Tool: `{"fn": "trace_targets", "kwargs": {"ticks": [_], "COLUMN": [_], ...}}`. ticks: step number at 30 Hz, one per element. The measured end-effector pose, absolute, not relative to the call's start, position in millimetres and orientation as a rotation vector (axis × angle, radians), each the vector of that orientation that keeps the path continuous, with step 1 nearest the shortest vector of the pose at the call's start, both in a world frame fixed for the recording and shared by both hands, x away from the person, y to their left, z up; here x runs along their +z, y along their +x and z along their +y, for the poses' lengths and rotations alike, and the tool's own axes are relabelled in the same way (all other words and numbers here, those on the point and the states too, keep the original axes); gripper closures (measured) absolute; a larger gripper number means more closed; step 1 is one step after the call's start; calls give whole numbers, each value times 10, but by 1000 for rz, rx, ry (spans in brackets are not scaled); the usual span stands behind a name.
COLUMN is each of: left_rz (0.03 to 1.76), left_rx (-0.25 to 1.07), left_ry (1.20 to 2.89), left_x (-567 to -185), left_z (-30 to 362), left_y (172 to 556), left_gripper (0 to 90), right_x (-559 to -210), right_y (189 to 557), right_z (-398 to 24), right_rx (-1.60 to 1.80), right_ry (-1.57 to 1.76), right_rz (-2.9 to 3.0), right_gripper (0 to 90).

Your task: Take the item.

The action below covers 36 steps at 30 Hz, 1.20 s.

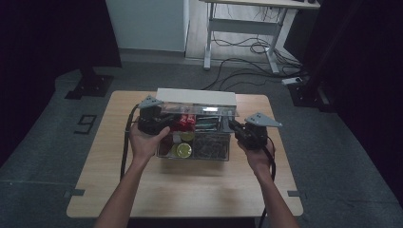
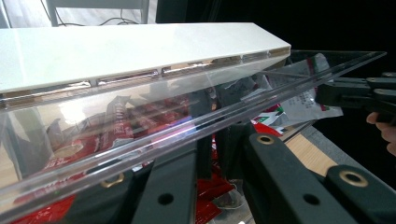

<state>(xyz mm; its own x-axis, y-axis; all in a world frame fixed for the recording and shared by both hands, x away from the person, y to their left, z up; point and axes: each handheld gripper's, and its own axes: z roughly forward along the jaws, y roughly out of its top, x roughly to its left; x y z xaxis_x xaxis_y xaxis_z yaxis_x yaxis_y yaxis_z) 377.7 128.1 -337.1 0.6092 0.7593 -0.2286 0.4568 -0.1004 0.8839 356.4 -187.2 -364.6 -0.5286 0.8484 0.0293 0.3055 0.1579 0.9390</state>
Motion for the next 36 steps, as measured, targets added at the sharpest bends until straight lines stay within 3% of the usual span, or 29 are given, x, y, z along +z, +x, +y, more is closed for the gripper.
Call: {"fn": "trace_targets", "kwargs": {"ticks": [36], "left_rz": [1009], "left_rx": [330], "left_ry": [1733], "left_x": [-3366], "left_z": [1247], "left_y": [3858], "left_gripper": [849], "right_x": [-3640], "right_y": [3319], "right_z": [-2206], "right_rx": [1555], "right_ry": [1100], "right_rz": [1813], "right_gripper": [879]}}
